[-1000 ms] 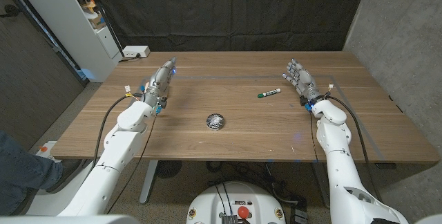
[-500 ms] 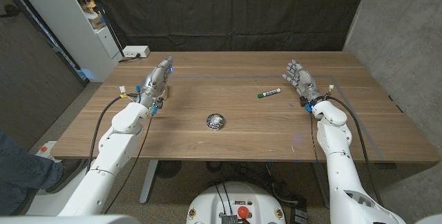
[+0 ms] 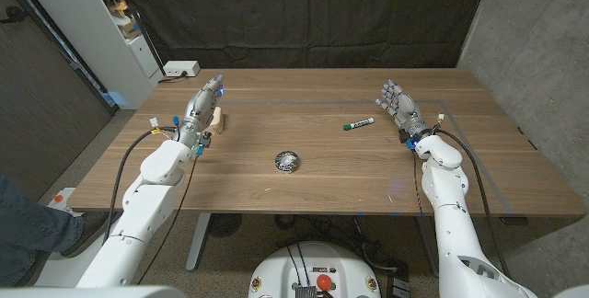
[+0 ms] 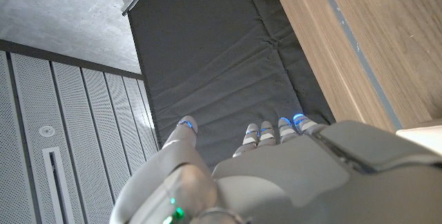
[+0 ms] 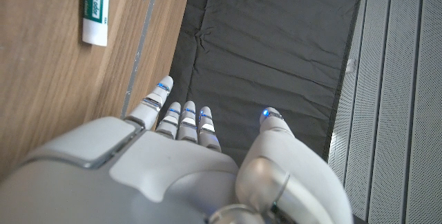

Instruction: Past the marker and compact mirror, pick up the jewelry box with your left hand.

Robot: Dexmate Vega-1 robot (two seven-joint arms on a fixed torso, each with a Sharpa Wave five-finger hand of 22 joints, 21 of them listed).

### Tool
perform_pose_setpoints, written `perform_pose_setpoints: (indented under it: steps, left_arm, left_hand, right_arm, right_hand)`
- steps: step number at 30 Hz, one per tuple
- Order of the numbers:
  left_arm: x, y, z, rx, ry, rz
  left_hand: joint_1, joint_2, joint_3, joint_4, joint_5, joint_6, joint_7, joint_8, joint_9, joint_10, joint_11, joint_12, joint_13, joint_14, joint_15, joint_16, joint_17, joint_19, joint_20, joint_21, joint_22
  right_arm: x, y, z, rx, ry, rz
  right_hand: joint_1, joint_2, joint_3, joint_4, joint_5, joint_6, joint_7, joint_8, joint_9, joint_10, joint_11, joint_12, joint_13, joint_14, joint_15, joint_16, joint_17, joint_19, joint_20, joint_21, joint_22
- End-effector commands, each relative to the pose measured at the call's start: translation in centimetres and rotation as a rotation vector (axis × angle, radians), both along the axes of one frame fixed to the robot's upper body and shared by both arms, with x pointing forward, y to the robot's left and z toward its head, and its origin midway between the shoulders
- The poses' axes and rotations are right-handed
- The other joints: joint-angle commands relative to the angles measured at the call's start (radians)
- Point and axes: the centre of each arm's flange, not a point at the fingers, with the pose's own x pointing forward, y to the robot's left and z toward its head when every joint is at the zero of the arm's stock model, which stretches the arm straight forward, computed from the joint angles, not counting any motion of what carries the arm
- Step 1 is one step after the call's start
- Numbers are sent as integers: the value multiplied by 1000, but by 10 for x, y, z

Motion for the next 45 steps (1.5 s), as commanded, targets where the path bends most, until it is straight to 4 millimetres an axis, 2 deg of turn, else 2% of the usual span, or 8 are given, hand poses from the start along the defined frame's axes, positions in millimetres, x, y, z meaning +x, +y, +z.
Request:
perform_pose_setpoints:
  steps: [1, 21, 45]
  left_arm:
    - [-15, 2, 1, 12, -40, 52]
    - [-25, 12, 2, 57, -41, 138]
    - [-25, 19, 22, 152, -87, 233]
  left_hand:
    - [13, 2, 4, -10, 7, 15, 2, 5, 4, 13, 4, 11, 3, 11, -1, 9, 2, -14, 2, 9, 2]
    - [25, 5, 10, -22, 8, 33, 1, 6, 4, 27, 4, 13, 3, 26, -3, 10, 1, -3, 1, 10, 2]
    - [40, 9, 16, -35, 10, 42, -2, 4, 4, 38, -3, 14, 3, 34, -6, 8, 1, 4, 0, 10, 2]
  right_arm:
    - [1, -1, 0, 0, 1, 8]
    - [4, 1, -1, -1, 5, 9]
    - [7, 6, 0, 4, 7, -11]
  right_hand:
    - [3, 8, 3, -7, 7, 11, -1, 6, 5, 10, -3, 0, 2, 5, 7, 4, 2, 7, 1, 5, 4]
    - [1, 9, 2, -8, 7, 12, -1, 7, 5, 10, -2, -1, 2, 6, 6, 4, 3, 7, 1, 5, 4]
    - [1, 10, 2, -10, 7, 12, -2, 6, 5, 11, -2, -1, 2, 5, 5, 3, 2, 7, 2, 5, 4]
